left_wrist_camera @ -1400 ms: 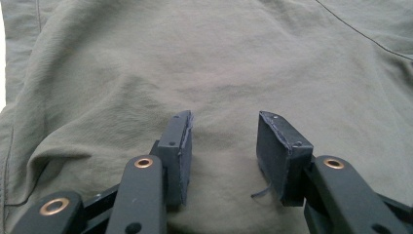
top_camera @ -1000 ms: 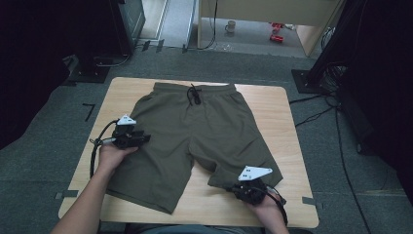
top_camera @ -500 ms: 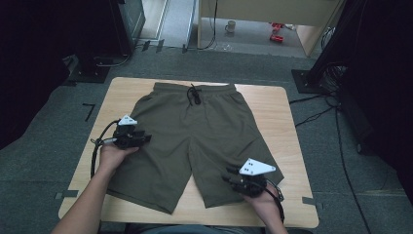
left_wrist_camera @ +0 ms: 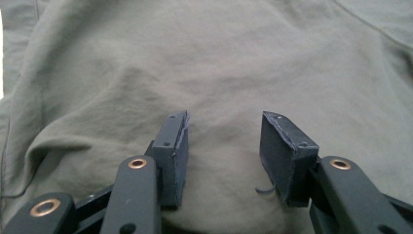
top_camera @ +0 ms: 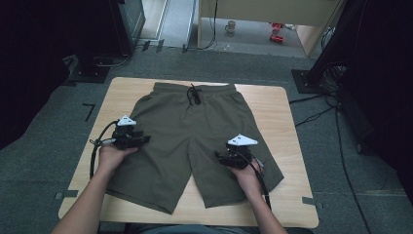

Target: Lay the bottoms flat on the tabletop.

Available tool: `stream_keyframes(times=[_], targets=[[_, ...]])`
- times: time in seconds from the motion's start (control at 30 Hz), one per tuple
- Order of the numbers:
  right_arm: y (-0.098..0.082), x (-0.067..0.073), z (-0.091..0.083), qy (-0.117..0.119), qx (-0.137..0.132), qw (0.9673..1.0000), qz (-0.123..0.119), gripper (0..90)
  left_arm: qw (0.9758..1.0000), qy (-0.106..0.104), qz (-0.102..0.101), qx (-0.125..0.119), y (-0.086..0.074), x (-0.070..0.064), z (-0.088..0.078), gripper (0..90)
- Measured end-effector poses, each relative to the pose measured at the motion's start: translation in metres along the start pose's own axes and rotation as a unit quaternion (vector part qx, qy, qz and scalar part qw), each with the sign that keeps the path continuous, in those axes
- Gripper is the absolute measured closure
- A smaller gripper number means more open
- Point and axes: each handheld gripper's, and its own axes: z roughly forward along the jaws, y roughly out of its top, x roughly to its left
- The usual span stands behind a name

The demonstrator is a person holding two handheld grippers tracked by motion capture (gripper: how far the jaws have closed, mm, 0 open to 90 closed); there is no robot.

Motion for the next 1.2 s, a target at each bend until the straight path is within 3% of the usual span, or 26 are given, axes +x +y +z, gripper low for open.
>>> stream_keyframes(times=[0.13, 0.23, 0.4, 0.5, 0.57, 0.63, 0.67, 0.73, 0.8, 0.83, 0.87, 0.93, 1.03, 1.13, 1.2], targets=[[-0.002, 0.002, 0.004, -0.013, 0.013, 0.9997, -0.017, 37.6, 1.0, -0.003, -0.007, -0.001, -0.002, 0.003, -0.001, 53.4], [-0.006, 0.006, 0.001, -0.02, 0.02, 0.9987, -0.042, 32.0, 1.0, -0.005, -0.007, -0.002, -0.005, 0.001, -0.001, 52.5], [-0.016, 0.008, -0.011, -0.026, 0.023, 0.9988, -0.035, 27.6, 0.9998, -0.014, -0.009, -0.008, -0.008, -0.005, -0.002, 49.5], [-0.024, 0.012, -0.02, -0.038, 0.022, 0.9986, -0.03, 27.7, 0.9975, -0.06, -0.036, -0.012, -0.012, -0.008, -0.002, 48.7], [-0.029, 0.016, -0.026, -0.054, 0.019, 0.998, -0.026, 24.9, 0.9965, -0.07, -0.044, -0.008, -0.013, -0.013, -0.003, 48.1], [-0.033, 0.02, -0.03, -0.073, 0.023, 0.9971, -0.006, 20.5, 0.9975, -0.063, -0.031, -0.006, -0.015, -0.021, -0.004, 45.9], [-0.035, 0.022, -0.031, -0.068, 0.026, 0.9973, 0.006, 19.0, 0.9982, -0.056, -0.02, -0.004, -0.016, -0.026, -0.005, 44.7], [-0.037, 0.028, -0.032, -0.059, 0.031, 0.9978, -0.002, 15.4, 0.9991, -0.041, 0.003, 0.007, -0.017, -0.034, -0.007, 43.5], [-0.037, 0.029, -0.033, -0.031, 0.03, 0.9988, -0.024, 22.3, 0.9991, -0.035, 0.016, 0.019, -0.016, -0.038, -0.008, 42.4], [-0.036, 0.027, -0.034, -0.018, 0.027, 0.999, -0.031, 37.2, 0.999, -0.036, 0.02, 0.02, -0.016, -0.039, -0.008, 42.6], [-0.033, 0.023, -0.036, -0.003, 0.023, 0.9988, -0.043, 43.8, 0.9987, -0.04, 0.023, 0.019, -0.016, -0.039, -0.008, 43.6], [-0.026, 0.017, -0.04, -0.012, 0.001, 0.9987, -0.05, 37.9, 0.9986, -0.045, 0.024, 0.015, -0.015, -0.037, -0.009, 47.2], [-0.01, 0.0, -0.046, -0.003, -0.022, 0.9991, -0.036, 40.0, 0.999, -0.04, 0.017, 0.01, -0.011, -0.033, -0.011, 47.7], [0.003, -0.02, -0.051, -0.011, -0.041, 0.9985, -0.034, 43.4, 0.9995, -0.02, 0.023, 0.003, -0.009, -0.028, -0.014, 47.6], [0.007, -0.035, -0.051, -0.014, -0.04, 0.9987, -0.029, 45.5, 0.9994, -0.008, 0.032, -0.006, -0.008, -0.024, -0.016, 47.8]])
